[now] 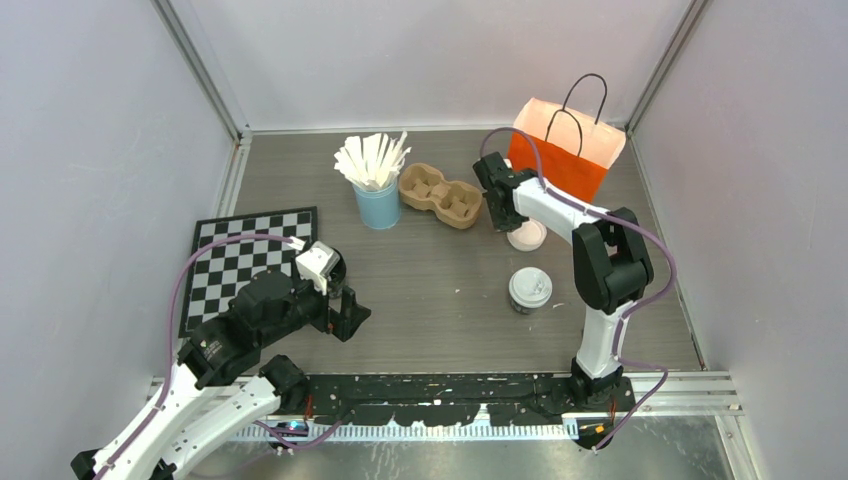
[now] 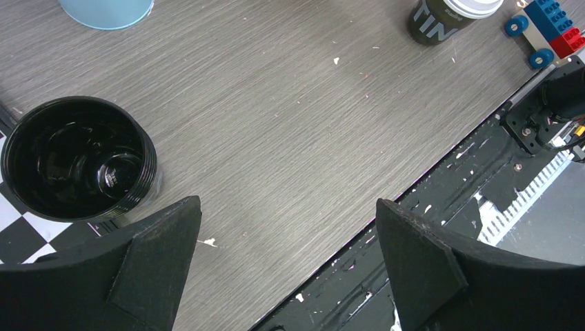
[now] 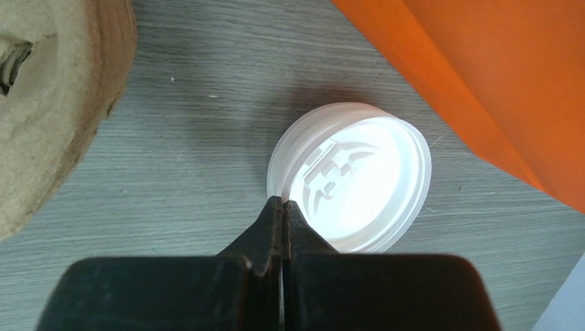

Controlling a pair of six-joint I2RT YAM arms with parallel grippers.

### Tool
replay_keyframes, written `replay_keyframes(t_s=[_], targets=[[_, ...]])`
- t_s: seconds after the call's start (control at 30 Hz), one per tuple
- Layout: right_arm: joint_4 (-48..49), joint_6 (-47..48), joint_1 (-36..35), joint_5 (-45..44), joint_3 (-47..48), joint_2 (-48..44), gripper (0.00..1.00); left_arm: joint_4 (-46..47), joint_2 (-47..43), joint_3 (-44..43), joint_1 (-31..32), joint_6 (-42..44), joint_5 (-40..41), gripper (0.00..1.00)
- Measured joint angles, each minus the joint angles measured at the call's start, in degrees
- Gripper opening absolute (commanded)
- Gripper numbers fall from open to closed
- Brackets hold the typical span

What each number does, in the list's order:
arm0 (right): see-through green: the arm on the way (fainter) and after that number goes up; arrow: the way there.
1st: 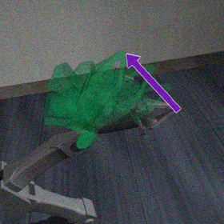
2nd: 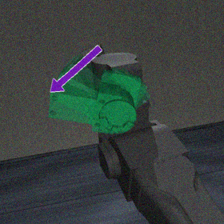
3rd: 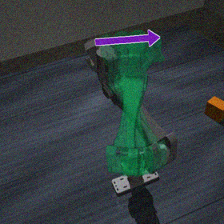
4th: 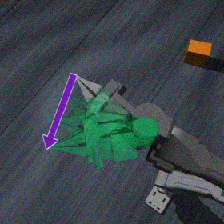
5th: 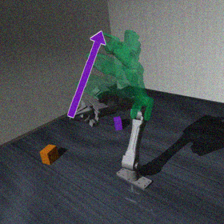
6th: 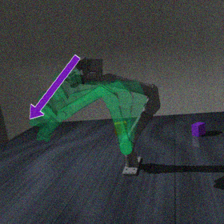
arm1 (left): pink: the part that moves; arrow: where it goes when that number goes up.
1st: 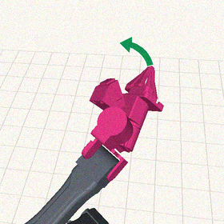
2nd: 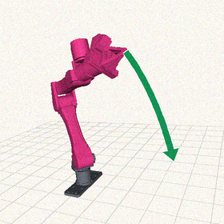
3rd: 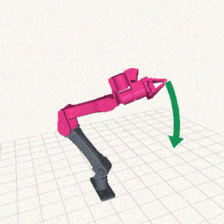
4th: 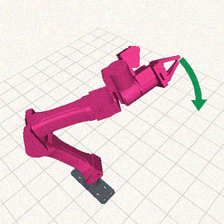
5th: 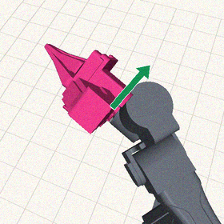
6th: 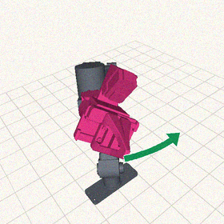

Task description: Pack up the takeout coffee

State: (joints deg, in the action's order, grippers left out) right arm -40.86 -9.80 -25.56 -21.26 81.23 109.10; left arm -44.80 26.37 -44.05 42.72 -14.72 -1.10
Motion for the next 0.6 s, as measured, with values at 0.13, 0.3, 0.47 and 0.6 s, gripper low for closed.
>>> replay_keyframes(t_s=[0.13, 0.3, 0.47, 0.6], targets=[[-0.5, -0.02, -0.57, -0.61, 0.0, -0.22, 0.0, 0.0, 0.0, 0.0, 0.0, 0.0, 0.02, 1.0], [-1.75, -0.13, -0.92, -0.74, 0.33, -0.85, 0.0, 0.0, 0.02, 0.0, 0.0, 0.0, 0.02, 1.0], [-2.38, -0.46, -0.98, -0.57, 0.96, -1.14, 0.0, 0.0, 0.11, 0.0, 0.0, -0.02, 0.04, 1.0], [-3.45, -0.96, -1.01, -0.09, 1.01, -2.27, 0.0, 0.0, 0.44, 0.0, 0.0, -0.11, 0.87, 1.0]])
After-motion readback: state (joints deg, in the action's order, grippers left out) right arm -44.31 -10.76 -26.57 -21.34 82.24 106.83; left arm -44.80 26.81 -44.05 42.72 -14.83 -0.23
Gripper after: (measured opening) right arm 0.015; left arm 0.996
